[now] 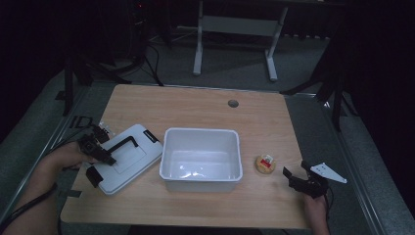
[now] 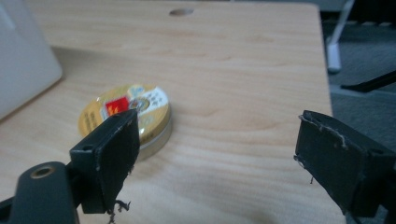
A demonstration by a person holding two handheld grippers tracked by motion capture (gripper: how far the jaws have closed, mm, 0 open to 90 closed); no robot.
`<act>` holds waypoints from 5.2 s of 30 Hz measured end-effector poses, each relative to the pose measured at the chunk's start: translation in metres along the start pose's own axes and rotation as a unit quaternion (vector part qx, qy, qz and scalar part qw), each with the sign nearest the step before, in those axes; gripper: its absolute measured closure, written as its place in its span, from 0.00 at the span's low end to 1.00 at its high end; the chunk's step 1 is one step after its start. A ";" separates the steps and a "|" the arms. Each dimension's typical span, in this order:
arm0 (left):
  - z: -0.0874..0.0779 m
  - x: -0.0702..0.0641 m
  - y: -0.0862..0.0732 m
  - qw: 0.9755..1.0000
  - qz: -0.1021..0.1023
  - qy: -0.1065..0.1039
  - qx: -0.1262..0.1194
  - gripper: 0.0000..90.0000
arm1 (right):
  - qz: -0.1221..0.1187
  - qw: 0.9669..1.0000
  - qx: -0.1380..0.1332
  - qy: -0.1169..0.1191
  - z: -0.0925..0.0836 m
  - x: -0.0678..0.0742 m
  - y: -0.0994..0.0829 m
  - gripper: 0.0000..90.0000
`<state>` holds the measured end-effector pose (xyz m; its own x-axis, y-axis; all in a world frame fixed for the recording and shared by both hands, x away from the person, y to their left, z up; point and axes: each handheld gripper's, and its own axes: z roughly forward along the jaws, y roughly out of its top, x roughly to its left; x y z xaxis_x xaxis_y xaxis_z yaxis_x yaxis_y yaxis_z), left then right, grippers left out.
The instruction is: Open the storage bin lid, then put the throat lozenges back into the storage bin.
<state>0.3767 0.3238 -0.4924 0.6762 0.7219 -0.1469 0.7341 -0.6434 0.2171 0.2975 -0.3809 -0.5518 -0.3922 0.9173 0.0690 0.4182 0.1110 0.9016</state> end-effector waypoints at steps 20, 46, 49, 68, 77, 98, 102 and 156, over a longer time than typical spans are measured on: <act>-0.005 -0.004 0.004 1.000 0.015 -0.019 0.008 0.36 | -0.182 0.940 0.245 0.151 0.014 0.004 0.016 0.15; -0.008 -0.011 0.005 0.999 0.032 -0.009 0.032 0.36 | -0.352 0.762 0.529 0.127 0.041 0.061 0.061 0.14; -0.009 -0.012 0.006 0.999 0.033 -0.013 0.025 0.36 | -0.366 0.750 0.536 0.127 0.044 0.063 0.063 0.15; -0.009 -0.012 0.003 0.999 0.032 -0.024 0.032 0.36 | -0.459 0.761 0.428 0.164 0.060 0.077 0.106 0.14; -0.012 -0.014 0.006 0.998 0.038 -0.022 0.035 0.36 | -0.485 0.755 0.404 0.179 0.076 0.089 0.113 0.15; -0.010 -0.014 0.008 0.997 0.048 -0.030 0.044 0.36 | -0.460 0.735 0.459 0.194 0.129 0.084 0.105 0.17; -0.010 -0.015 0.008 0.998 0.047 -0.030 0.042 0.36 | -0.459 0.725 0.476 0.193 0.133 0.084 0.098 0.18; -0.020 -0.020 0.008 0.996 0.059 -0.025 0.055 0.37 | -0.572 0.679 0.392 0.243 0.054 0.187 0.220 0.23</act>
<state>0.3680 0.3091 -0.4683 0.7580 0.6282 -0.1756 0.6503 -0.7486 0.1293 0.3602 -0.1647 -0.3640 -0.9716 -0.1533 -0.1804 -0.1546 0.9879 -0.0065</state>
